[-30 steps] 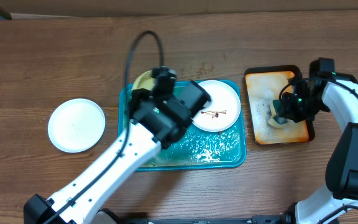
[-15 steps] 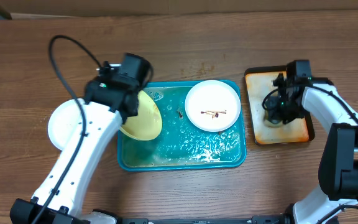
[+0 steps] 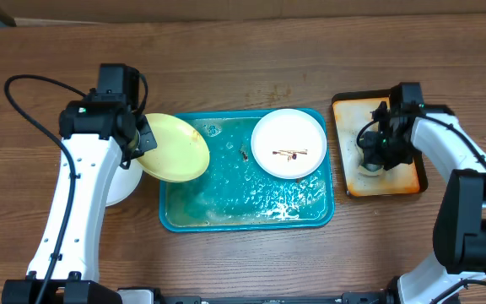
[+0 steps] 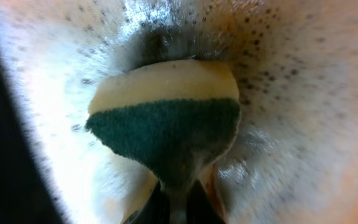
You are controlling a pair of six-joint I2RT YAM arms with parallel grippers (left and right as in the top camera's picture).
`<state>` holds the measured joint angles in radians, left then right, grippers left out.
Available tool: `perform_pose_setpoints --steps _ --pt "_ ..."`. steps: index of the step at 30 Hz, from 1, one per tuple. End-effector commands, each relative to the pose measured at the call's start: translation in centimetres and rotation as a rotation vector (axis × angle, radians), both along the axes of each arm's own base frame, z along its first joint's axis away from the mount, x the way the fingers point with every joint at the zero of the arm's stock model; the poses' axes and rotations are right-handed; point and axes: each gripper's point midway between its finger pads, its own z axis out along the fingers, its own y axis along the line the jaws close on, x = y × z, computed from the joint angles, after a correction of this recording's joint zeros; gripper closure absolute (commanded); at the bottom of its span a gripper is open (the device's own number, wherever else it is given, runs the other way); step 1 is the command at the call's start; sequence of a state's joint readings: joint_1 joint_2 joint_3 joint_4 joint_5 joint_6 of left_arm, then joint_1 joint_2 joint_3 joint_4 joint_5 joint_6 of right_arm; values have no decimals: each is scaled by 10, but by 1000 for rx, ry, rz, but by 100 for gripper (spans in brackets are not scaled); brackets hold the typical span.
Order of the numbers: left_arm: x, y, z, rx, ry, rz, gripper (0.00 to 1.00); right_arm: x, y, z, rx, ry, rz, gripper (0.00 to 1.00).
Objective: Clean dirty plates on tray and stack at the side
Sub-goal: 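Carry the yellow plate left and stack it on the white plate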
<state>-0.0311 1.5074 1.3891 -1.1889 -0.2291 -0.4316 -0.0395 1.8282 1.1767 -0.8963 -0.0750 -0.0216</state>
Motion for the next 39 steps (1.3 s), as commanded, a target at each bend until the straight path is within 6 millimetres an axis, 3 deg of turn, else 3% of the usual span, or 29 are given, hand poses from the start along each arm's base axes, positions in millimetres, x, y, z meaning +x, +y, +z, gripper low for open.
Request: perform_pose_setpoints --steps 1,5,13,19,26,31,39 --pt "4 -15 10 -118 -49 -80 96 34 1 45 15 -121 -27 96" --pt "4 -15 11 -120 -49 -106 96 30 1 47 15 -110 -29 96" --pt "1 0 12 -92 -42 -80 96 10 2 6 16 -81 -29 96" --pt "-7 40 18 -50 -61 43 96 2 2 -14 16 -87 -29 96" --pt "-22 109 22 -21 -100 266 96 0 2 -14 16 -83 -29 96" --pt "-31 148 23 2 -132 383 96 0 2 -14 17 -80 -29 96" --pt "-34 176 -5 -4 -95 460 96 -1 2 -15 17 -76 -29 96"
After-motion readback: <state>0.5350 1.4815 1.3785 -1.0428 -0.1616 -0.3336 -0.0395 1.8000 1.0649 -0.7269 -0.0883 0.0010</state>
